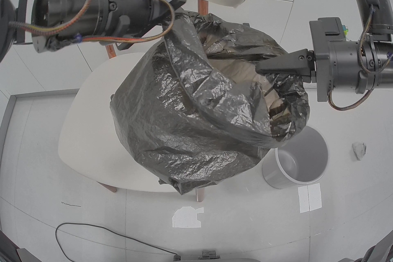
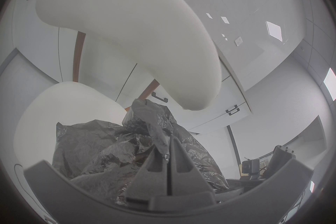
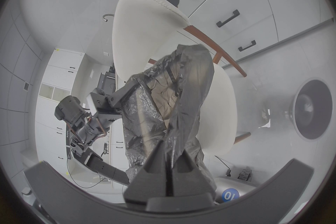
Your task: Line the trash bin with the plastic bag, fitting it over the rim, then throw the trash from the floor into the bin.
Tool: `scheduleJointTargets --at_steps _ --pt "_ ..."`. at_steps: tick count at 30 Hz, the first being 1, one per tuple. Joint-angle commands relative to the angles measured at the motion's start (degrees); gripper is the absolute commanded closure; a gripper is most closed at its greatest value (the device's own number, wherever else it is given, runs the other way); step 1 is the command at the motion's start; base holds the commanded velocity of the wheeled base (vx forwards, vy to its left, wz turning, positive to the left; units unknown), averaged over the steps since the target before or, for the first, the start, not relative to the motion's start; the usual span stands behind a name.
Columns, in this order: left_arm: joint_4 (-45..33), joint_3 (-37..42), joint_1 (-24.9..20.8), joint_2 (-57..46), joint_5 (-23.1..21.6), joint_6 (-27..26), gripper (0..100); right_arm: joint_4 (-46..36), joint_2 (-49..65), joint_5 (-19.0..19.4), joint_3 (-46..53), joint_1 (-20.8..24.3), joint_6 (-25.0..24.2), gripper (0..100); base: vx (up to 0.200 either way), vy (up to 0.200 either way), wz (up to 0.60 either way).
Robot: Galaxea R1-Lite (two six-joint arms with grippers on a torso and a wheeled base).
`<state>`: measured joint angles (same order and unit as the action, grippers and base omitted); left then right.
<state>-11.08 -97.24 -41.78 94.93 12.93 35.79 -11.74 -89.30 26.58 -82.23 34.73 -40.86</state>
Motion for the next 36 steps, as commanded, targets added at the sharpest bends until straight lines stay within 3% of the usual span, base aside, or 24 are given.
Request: scheduleJointTargets --at_steps 1,8,11,14,17,21,24,25,29,33,36 --pt "0.18 -0.31 -1.99 0.70 1.22 0.33 100 0.05 3.16 -0.03 3.48 -0.45 -0.01 100 0.000 0.000 0.00" --pt "-0.87 0.56 -2.96 1.58 1.66 0.33 100 -0.04 6.68 -0.03 8.75 -1.77 0.08 100 0.000 0.000 0.00" --pt "-1.49 5.22 -3.13 1.22 3.77 0.68 100 -0.04 7.82 0.06 11.65 -2.30 0.08 100 0.000 0.000 0.00" --pt "-4.91 8.74 -3.49 0.08 4.12 0.42 100 -0.04 8.17 0.06 13.32 -2.30 0.08 100 0.000 0.000 0.00" --pt "-13.53 9.53 -4.37 -1.59 3.59 1.03 100 -0.04 8.61 0.23 14.90 -2.39 0.17 100 0.000 0.000 0.00" --pt "-26.18 6.01 -4.80 -2.99 -2.04 3.32 100 -0.13 9.76 0.23 16.57 -2.48 0.35 100 0.000 0.000 0.00" --pt "-28.82 1.44 -4.89 -2.20 -3.53 5.87 100 -0.04 10.28 0.23 17.36 -2.91 0.43 100 0.000 0.000 0.00" --pt "-30.32 -5.59 -4.98 -0.27 -3.97 7.27 100 -0.13 11.07 0.23 17.45 -3.44 0.43 100 0.000 0.000 0.00" --pt "-36.64 -17.35 -6.39 3.95 -3.97 7.54 100 -0.21 12.48 0.23 17.45 -4.76 0.52 100 0.000 0.000 0.00" --pt "-44.03 -17.35 -7.62 6.85 -3.97 7.63 100 -0.30 13.80 0.23 17.45 -5.81 1.14 100 0.000 0.000 0.00" --pt "-49.48 -17.35 -8.58 7.29 -3.88 8.86 100 -2.41 15.38 0.23 17.45 -6.43 4.48 100 0.000 0.000 0.00"
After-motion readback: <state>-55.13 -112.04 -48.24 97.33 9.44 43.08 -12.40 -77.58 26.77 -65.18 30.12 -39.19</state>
